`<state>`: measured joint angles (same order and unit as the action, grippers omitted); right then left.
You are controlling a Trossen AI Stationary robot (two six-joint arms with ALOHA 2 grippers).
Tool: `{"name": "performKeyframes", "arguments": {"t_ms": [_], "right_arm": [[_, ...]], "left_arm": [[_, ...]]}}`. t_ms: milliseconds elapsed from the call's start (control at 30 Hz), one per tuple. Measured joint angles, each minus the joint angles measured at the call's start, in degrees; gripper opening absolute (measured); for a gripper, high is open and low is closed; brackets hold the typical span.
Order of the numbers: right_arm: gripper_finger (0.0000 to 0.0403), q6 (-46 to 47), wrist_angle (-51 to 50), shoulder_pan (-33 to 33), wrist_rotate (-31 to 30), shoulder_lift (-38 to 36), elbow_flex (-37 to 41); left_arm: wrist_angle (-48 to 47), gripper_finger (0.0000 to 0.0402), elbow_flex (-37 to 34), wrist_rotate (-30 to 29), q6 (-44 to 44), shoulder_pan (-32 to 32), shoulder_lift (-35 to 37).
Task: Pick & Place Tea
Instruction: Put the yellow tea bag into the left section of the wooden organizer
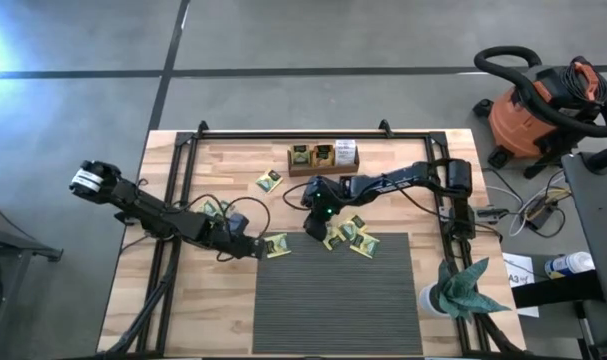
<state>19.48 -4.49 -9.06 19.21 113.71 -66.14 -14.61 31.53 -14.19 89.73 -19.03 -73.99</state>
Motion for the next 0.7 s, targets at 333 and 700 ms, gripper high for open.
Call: {"name": "performKeyframes", "arguments": {"t_ms": [333, 700], "right_arm": [[0.0079, 3.2, 1.1, 0.1, 1.9, 0.1, -4.4], [0.0079, 13.8, 1.8, 0.5, 10.2, 10.2, -14.3]], "left_arm": [[0.7, 0.0073, -1.4, -3.8, 0.7, -2.4, -1.6], [21.9, 0.0073, -4.4, 0.3, -4.3, -2.9, -4.6]]}}
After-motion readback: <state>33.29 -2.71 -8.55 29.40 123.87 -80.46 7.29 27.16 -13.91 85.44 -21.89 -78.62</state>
